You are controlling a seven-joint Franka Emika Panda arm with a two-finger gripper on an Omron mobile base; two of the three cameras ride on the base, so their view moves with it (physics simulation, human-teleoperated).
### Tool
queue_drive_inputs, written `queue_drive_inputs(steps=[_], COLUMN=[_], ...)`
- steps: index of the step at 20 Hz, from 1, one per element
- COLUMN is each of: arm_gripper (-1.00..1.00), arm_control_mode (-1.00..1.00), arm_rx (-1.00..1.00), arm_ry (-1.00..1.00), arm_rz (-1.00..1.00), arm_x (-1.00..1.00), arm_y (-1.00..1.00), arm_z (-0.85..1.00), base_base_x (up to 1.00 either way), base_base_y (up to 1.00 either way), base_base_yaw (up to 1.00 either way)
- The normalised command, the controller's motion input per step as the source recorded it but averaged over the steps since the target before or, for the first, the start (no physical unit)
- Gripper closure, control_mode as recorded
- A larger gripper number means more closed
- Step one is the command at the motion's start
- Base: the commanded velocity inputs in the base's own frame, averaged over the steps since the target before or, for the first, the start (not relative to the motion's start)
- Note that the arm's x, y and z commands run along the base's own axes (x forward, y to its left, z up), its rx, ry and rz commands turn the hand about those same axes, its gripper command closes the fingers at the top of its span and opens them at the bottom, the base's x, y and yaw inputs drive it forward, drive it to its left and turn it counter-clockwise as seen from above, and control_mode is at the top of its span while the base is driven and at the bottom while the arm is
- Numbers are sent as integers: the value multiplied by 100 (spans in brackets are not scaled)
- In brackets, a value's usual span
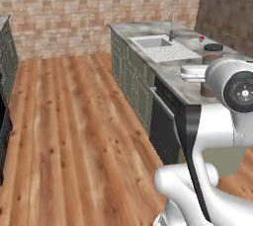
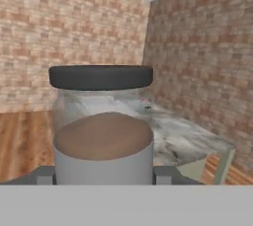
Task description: Take the cinnamon bottle from the cabinet and place it on the dining table, next to the plate with the cupcake. Then take the chocolate from the dining counter and place it on the cupcake plate.
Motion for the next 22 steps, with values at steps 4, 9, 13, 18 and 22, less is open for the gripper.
queue_drive_inputs(steps=[4, 9, 13, 18, 22], arm_gripper=[100, 100, 100, 100, 100], arm_control_mode=[100, 100, 100, 100, 100], arm_rx=[0, 0, 0, 0, 0], arm_ry=[0, 0, 0, 0, 0], arm_rz=[0, 0, 0, 0, 0], arm_x=[0, 0, 0, 0, 0], arm_y=[0, 0, 0, 0, 0], arm_z=[0, 0, 0, 0, 0], base_base_x=[20, 33, 41, 60, 71], base_base_y=[-100, -100, -100, -100, -100], base_base_yaw=[-44, -39, -34, -25, -14])
